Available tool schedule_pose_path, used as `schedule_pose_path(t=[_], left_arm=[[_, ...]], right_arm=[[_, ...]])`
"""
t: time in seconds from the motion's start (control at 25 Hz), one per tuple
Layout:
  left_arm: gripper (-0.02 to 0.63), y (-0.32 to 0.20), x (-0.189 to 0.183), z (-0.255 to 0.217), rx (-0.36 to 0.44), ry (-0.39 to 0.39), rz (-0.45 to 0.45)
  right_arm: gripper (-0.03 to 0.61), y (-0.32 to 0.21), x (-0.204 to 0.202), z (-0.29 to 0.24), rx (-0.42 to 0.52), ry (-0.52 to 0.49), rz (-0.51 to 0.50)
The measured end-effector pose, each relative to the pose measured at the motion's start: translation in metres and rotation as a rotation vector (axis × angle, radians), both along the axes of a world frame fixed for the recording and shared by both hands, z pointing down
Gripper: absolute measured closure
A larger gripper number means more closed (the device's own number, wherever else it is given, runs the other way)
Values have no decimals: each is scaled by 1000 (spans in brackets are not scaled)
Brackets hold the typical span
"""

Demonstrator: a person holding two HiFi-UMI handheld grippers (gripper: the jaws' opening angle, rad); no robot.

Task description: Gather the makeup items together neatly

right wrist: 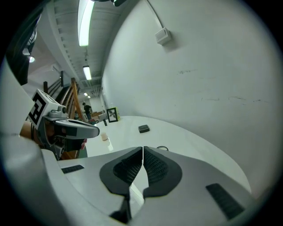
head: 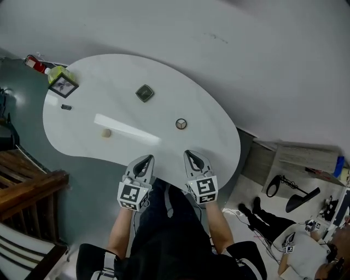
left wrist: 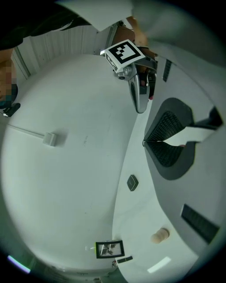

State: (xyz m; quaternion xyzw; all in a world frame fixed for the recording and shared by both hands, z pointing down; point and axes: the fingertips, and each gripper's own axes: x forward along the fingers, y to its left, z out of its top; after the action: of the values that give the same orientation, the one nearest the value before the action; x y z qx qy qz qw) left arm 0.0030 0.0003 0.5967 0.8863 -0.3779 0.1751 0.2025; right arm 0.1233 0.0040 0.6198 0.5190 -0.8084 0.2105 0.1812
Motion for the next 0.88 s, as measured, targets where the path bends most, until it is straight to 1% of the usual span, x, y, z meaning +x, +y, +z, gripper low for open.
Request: schedule_pose_path(t=[0.2,0.4,0.44,0.48,0.52,0.72,0.88], left_arm=[[594,-10,-3,17,-40,-6,-3],[594,-17,-8,26,-57,0,-17],[594,-18,-10,27,-61,-1,-21],[594,-19,-11,28,-64,-4,-23],[594,-19,-12,28,-67,-6,-25],[594,-23,-18,31,-79,-13,-41],[594,-25,-23,36,-91,-20,-49]], right_arm=[[545,-20,5,20,-14,6,40],[541,-56,10,33,4,36,55],[531,-63,10,35,4,42,49],[460,-70,9,39,-1,47,43],[409,-77,9,45,-11,56,39],[386,-105,7,79,-76,140,23],[372,-113,1,100,-130,177,-7]])
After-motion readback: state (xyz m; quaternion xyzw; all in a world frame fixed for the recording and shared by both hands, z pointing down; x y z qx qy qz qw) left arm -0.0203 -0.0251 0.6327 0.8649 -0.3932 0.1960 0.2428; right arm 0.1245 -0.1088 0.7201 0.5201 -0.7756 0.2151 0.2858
